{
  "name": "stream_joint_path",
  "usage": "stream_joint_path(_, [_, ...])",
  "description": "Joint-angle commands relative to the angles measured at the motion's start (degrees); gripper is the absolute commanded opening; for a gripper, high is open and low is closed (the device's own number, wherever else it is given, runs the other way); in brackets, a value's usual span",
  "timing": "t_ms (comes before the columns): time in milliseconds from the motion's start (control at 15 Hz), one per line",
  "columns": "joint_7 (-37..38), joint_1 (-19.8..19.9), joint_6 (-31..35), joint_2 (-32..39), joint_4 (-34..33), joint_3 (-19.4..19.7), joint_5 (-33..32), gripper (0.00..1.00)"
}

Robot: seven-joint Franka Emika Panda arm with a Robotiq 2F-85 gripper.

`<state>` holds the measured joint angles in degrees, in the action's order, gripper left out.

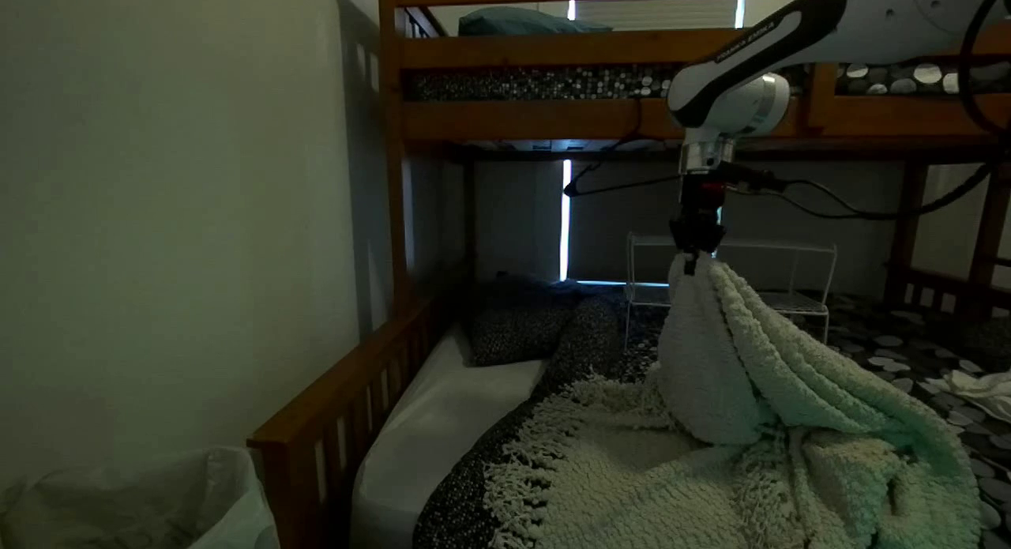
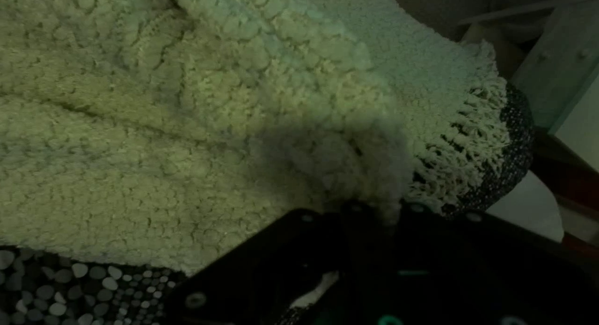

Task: Move the white fleece slightly to the right and then fold it in the middle

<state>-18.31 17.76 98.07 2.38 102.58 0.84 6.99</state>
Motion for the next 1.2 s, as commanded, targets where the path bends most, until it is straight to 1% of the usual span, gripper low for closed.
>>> stream_joint_path(0, [3.0,-6.8,3.5,-0.5,3.9,0.6,-2.4,0.03])
stream_joint_path(133, [5.9,-9.4,7.9,0.9,5.7,0.5,-7.3,0.03])
stream_joint_path(267, [9.0,-11.1,12.0,2.5,7.1,0.8,-12.2,0.03])
stream_joint_path(400, [11.8,-12.1,14.5,4.6,7.7,1.0,-16.4,0.03])
stream_joint_path(467, [12.5,-12.4,15.9,5.5,8.0,1.1,-17.2,0.03])
stream_joint_path(533, [10.6,-12.3,17.3,6.4,8.0,1.0,-16.8,0.03])
stream_joint_path(600, [7.5,-12.1,17.0,7.1,7.7,0.9,-15.7,0.03])
stream_joint_path(667, [9.7,-12.2,15.7,6.5,7.2,1.0,-15.2,0.11])
stream_joint_path(1000, [8.0,-12.2,16.3,7.7,7.0,1.0,-15.2,0.11])
stream_joint_path(1067, [8.0,-12.2,16.3,7.7,6.9,1.0,-15.2,0.03])
stream_joint_path(1133, [7.9,-12.5,16.9,9.6,6.0,0.6,-14.5,0.03])
